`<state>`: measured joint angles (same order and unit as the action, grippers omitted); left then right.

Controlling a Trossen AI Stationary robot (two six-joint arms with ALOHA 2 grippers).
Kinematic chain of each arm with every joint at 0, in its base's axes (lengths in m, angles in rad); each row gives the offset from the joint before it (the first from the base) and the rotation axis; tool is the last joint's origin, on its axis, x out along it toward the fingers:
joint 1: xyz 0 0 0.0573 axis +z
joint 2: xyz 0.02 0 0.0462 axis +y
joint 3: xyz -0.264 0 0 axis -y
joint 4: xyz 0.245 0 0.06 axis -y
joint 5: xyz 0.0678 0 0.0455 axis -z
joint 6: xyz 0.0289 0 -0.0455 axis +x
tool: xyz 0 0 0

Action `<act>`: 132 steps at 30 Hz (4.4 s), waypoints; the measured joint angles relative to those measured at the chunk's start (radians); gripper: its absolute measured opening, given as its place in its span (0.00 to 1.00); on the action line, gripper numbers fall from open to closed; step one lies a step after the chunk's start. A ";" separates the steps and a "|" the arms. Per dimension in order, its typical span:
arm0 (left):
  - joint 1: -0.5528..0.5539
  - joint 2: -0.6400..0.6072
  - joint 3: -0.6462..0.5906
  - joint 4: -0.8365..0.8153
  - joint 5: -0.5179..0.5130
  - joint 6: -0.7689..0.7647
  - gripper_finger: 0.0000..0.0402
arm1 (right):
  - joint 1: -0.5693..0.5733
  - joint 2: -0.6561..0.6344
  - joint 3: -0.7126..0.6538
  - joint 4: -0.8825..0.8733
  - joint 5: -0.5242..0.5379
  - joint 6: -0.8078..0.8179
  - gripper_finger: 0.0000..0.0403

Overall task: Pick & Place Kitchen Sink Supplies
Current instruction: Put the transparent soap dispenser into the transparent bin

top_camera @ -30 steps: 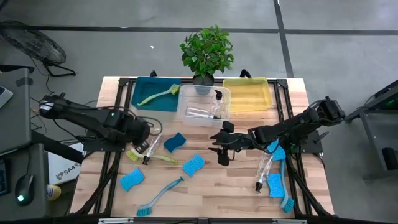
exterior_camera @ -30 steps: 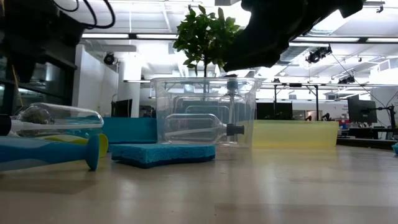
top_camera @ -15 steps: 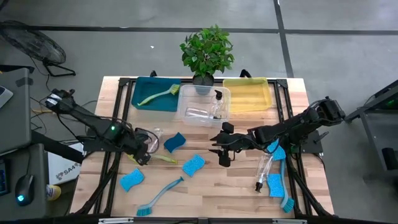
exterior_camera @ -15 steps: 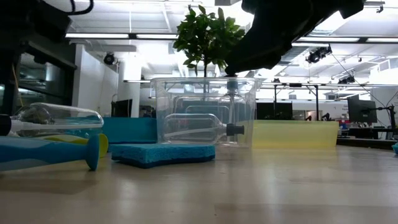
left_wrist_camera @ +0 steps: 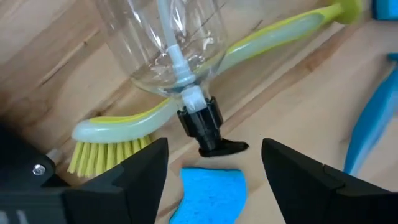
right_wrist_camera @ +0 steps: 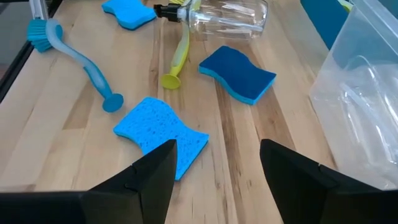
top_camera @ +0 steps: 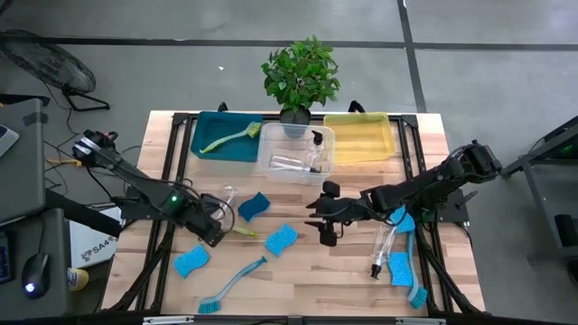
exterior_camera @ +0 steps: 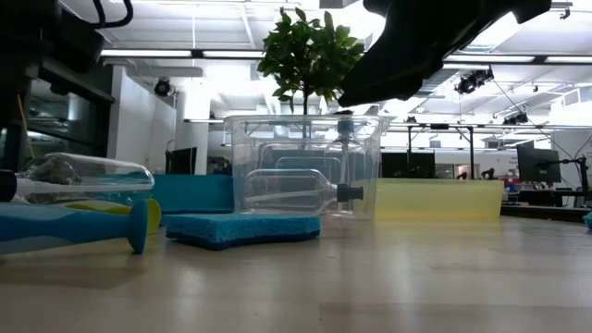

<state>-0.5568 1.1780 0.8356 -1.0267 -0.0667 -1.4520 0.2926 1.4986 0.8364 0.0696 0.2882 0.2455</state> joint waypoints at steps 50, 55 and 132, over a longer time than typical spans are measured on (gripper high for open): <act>-0.033 0.196 0.001 0.042 -0.081 -0.193 0.63 | 0.057 0.000 0.000 -0.024 0.052 0.019 0.56; -0.128 0.196 0.001 0.024 -0.176 -0.278 0.63 | 0.071 0.000 0.000 -0.025 0.092 0.020 0.56; -0.448 0.807 0.167 -0.101 -0.801 -0.369 0.63 | 0.075 0.000 0.000 -0.028 0.147 0.092 0.56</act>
<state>-1.0047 1.9850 1.0031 -1.1276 -0.8680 -1.8210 0.3673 1.4986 0.8364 0.0412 0.4355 0.3378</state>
